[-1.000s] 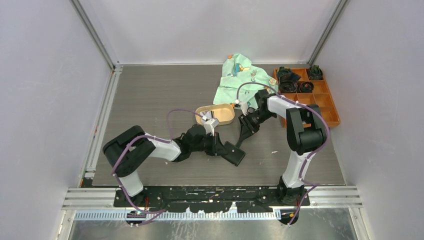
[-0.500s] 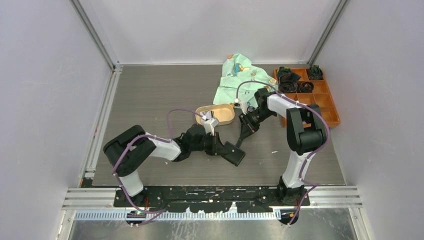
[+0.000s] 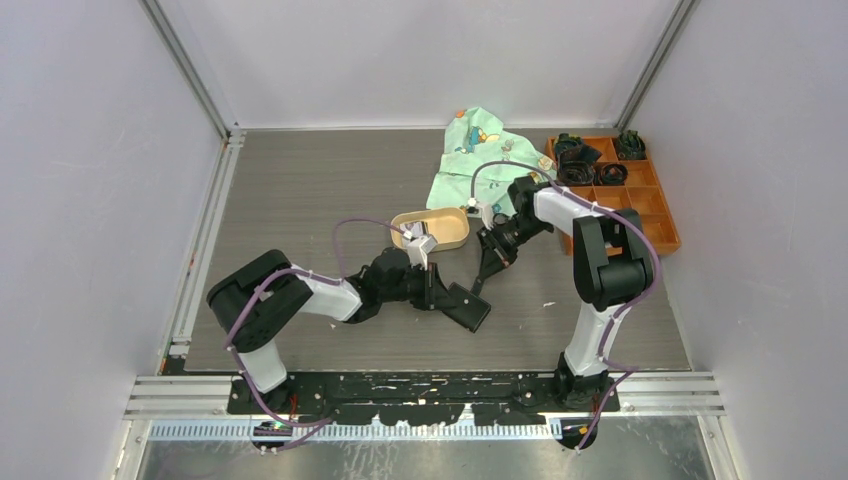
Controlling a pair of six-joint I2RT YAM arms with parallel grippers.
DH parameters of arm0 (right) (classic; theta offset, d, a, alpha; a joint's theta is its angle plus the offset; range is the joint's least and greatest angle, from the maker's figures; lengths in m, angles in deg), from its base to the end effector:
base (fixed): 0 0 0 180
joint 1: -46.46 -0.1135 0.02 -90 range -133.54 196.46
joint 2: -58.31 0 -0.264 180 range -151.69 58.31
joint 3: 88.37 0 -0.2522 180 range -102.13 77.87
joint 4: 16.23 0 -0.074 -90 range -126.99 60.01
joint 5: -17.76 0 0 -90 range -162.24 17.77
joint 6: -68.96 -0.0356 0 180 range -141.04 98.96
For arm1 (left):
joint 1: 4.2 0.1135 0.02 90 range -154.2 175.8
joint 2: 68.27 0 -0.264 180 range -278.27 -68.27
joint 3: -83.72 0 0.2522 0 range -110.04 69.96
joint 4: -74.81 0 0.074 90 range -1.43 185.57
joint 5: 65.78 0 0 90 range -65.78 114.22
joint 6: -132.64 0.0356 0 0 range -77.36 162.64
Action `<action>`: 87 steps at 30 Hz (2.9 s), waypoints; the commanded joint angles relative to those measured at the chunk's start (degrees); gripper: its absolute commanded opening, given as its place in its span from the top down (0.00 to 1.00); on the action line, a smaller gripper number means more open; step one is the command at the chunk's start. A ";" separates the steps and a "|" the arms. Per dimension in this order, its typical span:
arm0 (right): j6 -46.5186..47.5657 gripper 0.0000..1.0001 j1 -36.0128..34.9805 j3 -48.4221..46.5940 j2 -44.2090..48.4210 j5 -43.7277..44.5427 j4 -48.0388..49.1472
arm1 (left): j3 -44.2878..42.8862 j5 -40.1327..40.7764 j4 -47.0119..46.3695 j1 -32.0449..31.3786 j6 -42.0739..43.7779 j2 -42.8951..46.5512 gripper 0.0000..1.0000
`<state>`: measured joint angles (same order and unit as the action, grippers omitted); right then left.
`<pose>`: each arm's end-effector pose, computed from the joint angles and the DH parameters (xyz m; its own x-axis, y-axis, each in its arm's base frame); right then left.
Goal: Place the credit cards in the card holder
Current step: Close the card holder at the center of the board.
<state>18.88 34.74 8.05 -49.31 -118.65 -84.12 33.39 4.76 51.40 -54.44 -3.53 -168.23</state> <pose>0.3149 0.0917 0.1639 -0.6760 -0.5921 -0.4387 -0.7171 0.3913 0.5768 0.1991 -0.2578 0.1339 -0.8565 -0.0341 -0.5151 0.4305 0.5035 -0.7491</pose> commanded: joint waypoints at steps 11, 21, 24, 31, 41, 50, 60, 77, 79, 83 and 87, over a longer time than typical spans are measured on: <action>6.35 0.99 -11.01 6.53 12.07 6.50 5.57 | 2.74 -3.21 -13.55 1.25 -6.26 -3.63 0.93; 7.67 0.99 -14.55 7.48 11.81 10.51 5.97 | 4.32 -3.20 -15.08 1.69 -6.70 -3.76 0.94; 7.71 0.99 -15.17 7.57 11.75 10.69 6.06 | 4.39 -3.52 -16.14 1.70 -7.14 -4.37 0.95; 7.01 0.99 -16.58 7.68 11.84 11.34 6.70 | 4.60 -3.85 -16.87 1.76 -7.16 -4.65 0.95; 6.63 0.99 -17.43 7.38 13.23 10.59 6.52 | 4.70 -3.99 -17.15 1.81 -7.26 -4.63 0.96; 7.29 0.99 -17.51 7.45 14.22 10.04 5.53 | 4.67 -3.91 -16.98 1.80 -7.35 -4.66 0.96; 8.40 0.99 -19.71 7.52 12.38 12.03 4.75 | 4.67 -3.82 -16.97 1.80 -7.35 -4.81 0.96; 10.26 0.99 -22.05 7.24 11.13 12.55 2.70 | 4.91 -4.00 -17.59 1.85 -7.53 -4.98 0.97; 10.18 0.99 -22.27 7.24 11.20 12.57 2.72 | 4.85 -3.96 -17.59 1.81 -7.53 -4.98 0.97; 10.00 0.99 -22.57 7.24 11.06 12.57 2.78 | 4.76 -4.09 -17.72 1.84 -7.59 -5.16 0.97; 10.12 0.99 -23.06 7.25 10.67 12.66 2.58 | 4.75 -4.10 -17.76 1.80 -7.62 -5.25 0.97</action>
<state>28.39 12.92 15.81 -38.11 -104.22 -79.77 38.02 1.02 37.59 -52.82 -11.20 -173.04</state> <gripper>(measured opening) 0.035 0.035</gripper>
